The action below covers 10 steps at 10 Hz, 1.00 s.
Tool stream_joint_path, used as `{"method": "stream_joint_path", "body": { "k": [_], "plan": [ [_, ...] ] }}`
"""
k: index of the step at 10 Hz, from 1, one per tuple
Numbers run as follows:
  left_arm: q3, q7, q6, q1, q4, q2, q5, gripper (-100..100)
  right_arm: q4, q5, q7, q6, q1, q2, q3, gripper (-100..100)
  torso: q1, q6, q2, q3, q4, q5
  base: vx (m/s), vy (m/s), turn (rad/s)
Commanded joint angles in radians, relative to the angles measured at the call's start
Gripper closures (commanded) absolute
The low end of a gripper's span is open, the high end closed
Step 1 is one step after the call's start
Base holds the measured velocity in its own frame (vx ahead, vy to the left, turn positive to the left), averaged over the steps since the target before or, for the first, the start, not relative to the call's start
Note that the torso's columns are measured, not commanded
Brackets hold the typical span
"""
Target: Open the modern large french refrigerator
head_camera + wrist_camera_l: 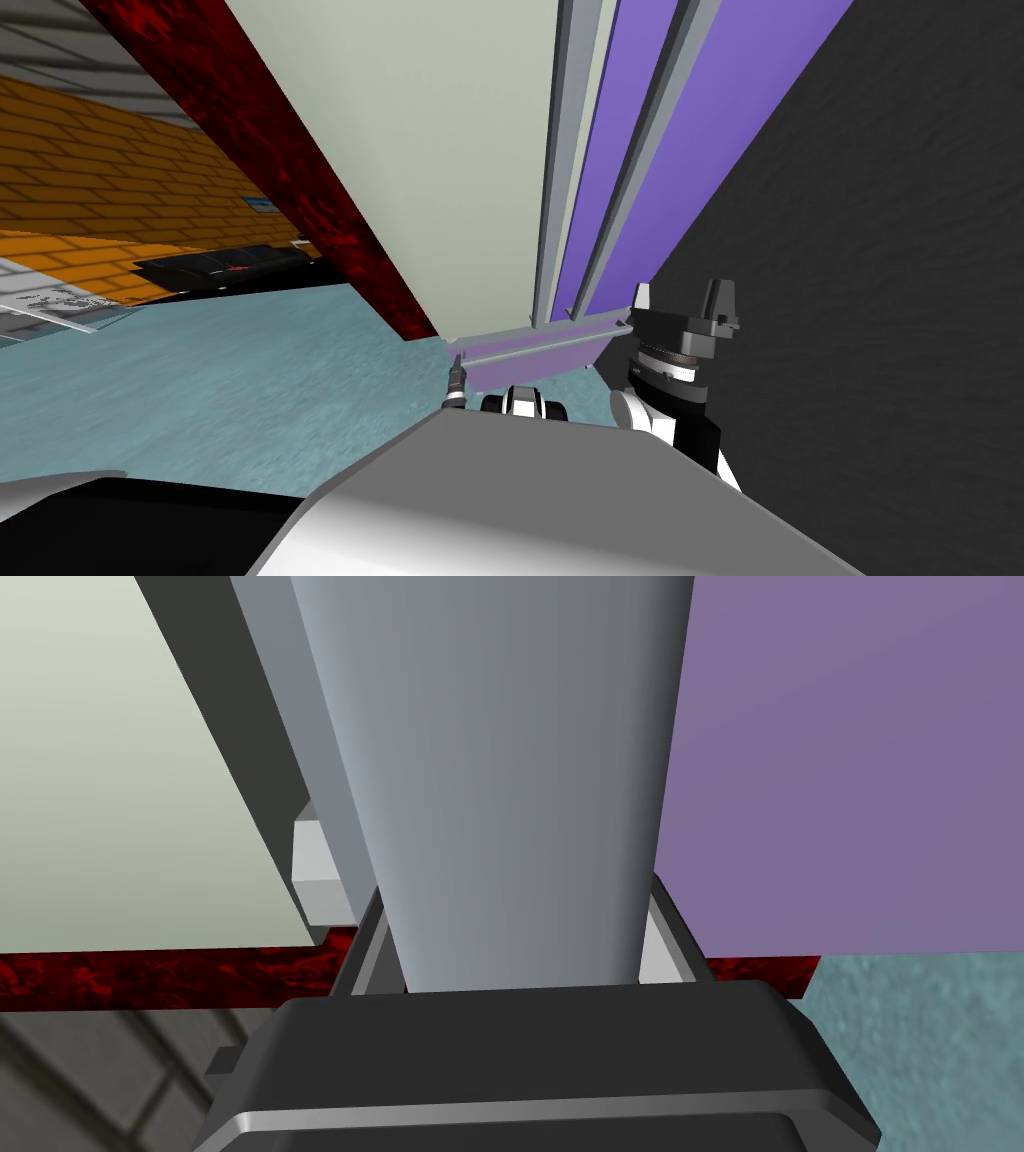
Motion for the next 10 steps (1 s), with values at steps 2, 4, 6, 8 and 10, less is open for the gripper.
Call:
{"method": "stream_joint_path", "body": {
  "k": [2, 4, 6, 8, 10],
  "plan": [
    [-0.007, 0.002, 0.049, -0.011, -0.021, 0.004, -0.004, 100, 0.0, 0.0, 0.0, 0.0, 0.0, 0.0, 0.0, 0, -0.004, -0.001, 0.009, 0.005, 0.001, 0.0, -0.169, -0.055, 0.029],
    [-0.013, 0.004, 0.089, -0.021, -0.038, 0.007, -0.007, 100, 0.0, 0.0, 0.0, 0.0, 0.0, 0.0, 0.0, 0, -0.002, -0.001, 0.003, 0.001, 0.002, -0.002, -0.175, -0.032, 0.021],
    [-0.011, 0.005, 0.084, -0.023, -0.037, 0.011, -0.007, 100, 0.0, 0.0, 0.0, 0.0, 0.0, 0.0, 0.0, 0, -0.002, -0.002, 0.0, -0.001, 0.001, -0.002, -0.119, -0.029, 0.01],
    [-0.017, 0.006, 0.095, -0.017, -0.044, 0.009, -0.01, 100, 0.0, 0.0, 0.0, 0.0, 0.0, 0.0, 0.0, 0, -0.002, -0.002, 0.0, -0.001, 0.001, -0.003, -0.131, -0.036, 0.021],
    [-0.02, 0.006, 0.1, -0.015, -0.049, 0.008, -0.012, 100, 0.0, 0.0, 0.0, 0.0, 0.0, 0.0, 0.0, 0, -0.002, -0.002, 0.005, 0.003, 0.001, -0.001, -0.177, -0.056, 0.013]
  ]
}}
